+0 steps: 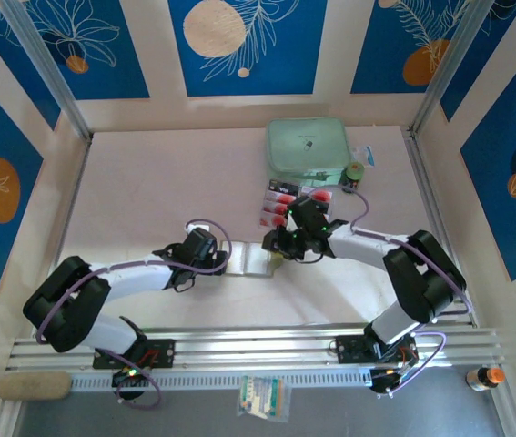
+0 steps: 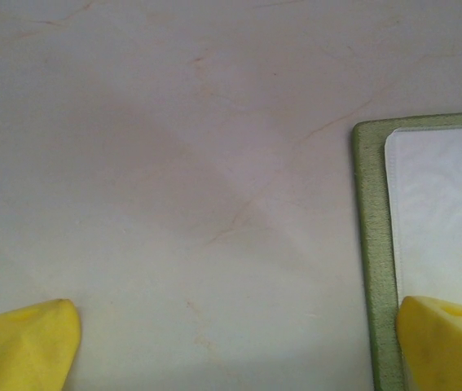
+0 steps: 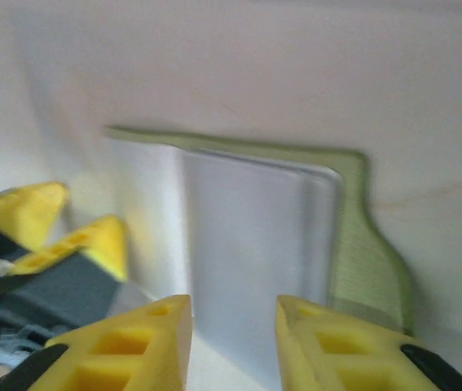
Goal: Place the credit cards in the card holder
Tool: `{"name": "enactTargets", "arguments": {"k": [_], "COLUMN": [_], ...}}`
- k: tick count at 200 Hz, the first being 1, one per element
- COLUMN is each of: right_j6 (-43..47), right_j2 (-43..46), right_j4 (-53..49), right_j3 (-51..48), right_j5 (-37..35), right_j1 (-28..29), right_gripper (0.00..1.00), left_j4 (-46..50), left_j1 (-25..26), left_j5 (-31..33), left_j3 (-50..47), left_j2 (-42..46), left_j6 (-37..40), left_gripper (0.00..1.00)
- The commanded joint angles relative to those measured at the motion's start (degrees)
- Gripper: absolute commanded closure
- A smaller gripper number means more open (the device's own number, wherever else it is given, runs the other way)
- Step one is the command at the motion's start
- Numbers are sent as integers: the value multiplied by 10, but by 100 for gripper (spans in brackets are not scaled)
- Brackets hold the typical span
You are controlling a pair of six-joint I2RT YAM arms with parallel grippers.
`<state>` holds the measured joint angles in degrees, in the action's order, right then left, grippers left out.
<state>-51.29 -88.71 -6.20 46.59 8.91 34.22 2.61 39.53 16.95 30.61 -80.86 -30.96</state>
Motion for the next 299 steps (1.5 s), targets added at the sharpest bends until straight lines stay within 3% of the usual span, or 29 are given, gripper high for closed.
{"name": "enactTargets", "arguments": {"k": [1, 13, 54, 101, 207, 267, 299], "right_j6": [111, 161, 381, 502, 581, 593, 594], "right_j2": [28, 26, -42, -109, -211, -238, -242], "right_j4": [-77, -119, -254, -309, -305, -303, -301], "right_j3": [75, 114, 253, 325, 368, 374, 370], "right_j5": [-33, -57, -156, -195, -325, -335, -333], "right_j1": [-3, -9, -20, -24, 20, 24, 24], "right_gripper": [51, 46, 44, 51, 54, 59, 66], "left_j4": [12, 13, 18, 21, 16, 13, 11], "left_j1": [-7, -8, -7, -8, -7, -7, -7], "left_j5": [-7, -9, -10, -10, -16, -17, -18], "left_j3": [15, 17, 21, 20, 21, 21, 22], "left_j2": [-12, -13, -12, -11, -17, -19, -22], "left_j6": [13, 13, 15, 14, 10, 8, 8], "left_gripper": [1, 1, 1, 2, 2, 2, 2]}}
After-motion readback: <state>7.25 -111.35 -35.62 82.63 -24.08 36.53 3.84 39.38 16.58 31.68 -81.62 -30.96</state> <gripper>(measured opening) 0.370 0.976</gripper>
